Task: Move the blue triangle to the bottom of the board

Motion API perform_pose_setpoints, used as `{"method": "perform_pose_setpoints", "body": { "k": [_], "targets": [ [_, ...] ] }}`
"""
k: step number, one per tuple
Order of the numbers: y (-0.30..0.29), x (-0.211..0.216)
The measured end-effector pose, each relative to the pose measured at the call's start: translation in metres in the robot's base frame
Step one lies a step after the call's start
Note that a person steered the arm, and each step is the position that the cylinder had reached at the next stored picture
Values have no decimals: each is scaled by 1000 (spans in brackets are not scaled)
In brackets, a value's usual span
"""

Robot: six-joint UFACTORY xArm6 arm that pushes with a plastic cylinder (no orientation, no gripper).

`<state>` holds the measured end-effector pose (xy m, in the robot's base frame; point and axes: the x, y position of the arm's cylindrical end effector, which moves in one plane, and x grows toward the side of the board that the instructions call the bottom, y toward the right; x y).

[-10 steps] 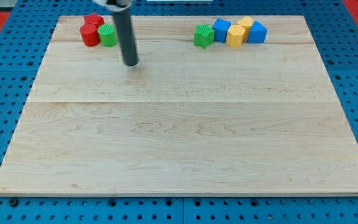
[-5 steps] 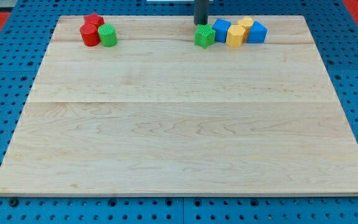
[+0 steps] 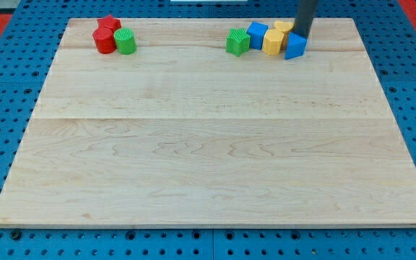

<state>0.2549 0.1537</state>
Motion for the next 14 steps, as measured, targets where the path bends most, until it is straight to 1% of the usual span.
{"method": "perform_pose_setpoints", "body": {
  "k": [1,2,3,4,6,7,8,9,10,11,12,13,14],
  "targets": [
    [-17,9],
    [-17,52],
    [-2,81],
    [21,74],
    [19,153],
    [17,113],
    [-21,126],
    [-17,180],
    [-22,222],
    [-29,224],
    [-20,221],
    [-19,248],
    [2,246]
  ]
}}
